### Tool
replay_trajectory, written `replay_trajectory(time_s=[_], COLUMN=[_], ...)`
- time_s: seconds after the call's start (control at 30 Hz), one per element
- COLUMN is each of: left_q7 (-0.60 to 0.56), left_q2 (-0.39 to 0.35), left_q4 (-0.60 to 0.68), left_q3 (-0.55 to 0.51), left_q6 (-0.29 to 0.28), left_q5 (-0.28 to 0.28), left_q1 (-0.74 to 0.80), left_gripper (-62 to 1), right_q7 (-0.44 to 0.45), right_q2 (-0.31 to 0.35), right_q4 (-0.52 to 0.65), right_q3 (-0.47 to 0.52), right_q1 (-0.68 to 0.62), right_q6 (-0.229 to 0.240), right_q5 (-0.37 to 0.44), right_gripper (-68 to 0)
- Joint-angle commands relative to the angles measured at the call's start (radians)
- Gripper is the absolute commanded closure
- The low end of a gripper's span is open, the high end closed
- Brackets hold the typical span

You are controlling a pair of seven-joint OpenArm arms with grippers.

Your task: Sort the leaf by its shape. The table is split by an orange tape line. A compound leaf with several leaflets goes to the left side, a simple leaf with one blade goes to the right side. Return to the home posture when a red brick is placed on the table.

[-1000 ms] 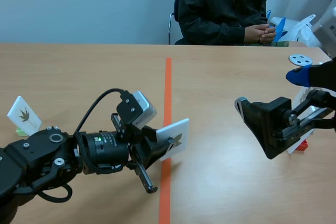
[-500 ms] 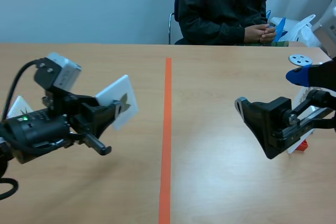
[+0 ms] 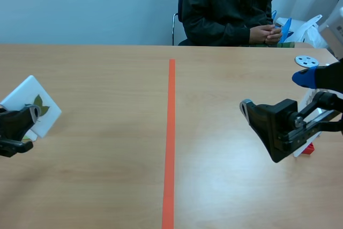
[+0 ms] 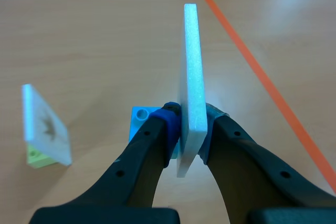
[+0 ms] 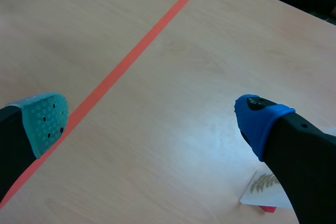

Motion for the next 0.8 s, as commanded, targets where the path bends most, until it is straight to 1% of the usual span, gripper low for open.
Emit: replay_trajectory(time_s=[0.0,0.1,0.27,0.33,0.4,0.5,0.67,0.77], left_q7=[-0.018,-0.018,-0.029,-0.049,-0.076,-0.106,-0.109,-0.136], left_q2=[0.006,0.019,0.043,0.055,0.063,0.071,0.072,0.073], left_q4=[0.005,-0.013,-0.064,-0.092,-0.123,-0.177,-0.255,-0.302], left_q3=[0.004,-0.001,-0.001,-0.001,-0.001,-0.001,-0.001,-0.001], left_q6=[0.014,0.069,0.12,0.145,0.153,0.193,0.2,0.2], left_q5=[-0.017,-0.018,-0.017,-0.017,-0.017,-0.017,-0.016,-0.004], left_q1=[0.0,-0.001,-0.002,-0.004,-0.008,-0.031,-0.079,-0.106], left_gripper=[-4.0,-4.0,-4.0,-4.0,-4.0,-4.0,-4.1,-4.1], right_q7=[0.014,0.014,0.014,0.015,0.014,0.015,0.014,0.014], right_q2=[0.008,0.008,0.008,0.008,0.008,0.008,0.008,0.008], right_q4=[0.001,0.001,0.001,0.001,0.001,0.001,0.001,0.001], right_q3=[0.013,0.013,0.013,0.013,0.013,0.013,0.013,0.013], right_q1=[0.012,0.012,0.012,0.012,0.012,0.012,0.012,0.012], right_q6=[-0.005,-0.005,-0.005,-0.005,-0.005,-0.005,-0.005,-0.005], right_q5=[0.008,0.008,0.008,0.008,0.008,0.008,0.008,0.008], right_gripper=[-67.9,-67.9,-67.9,-67.9,-67.9,-67.9,-67.9,-67.9])
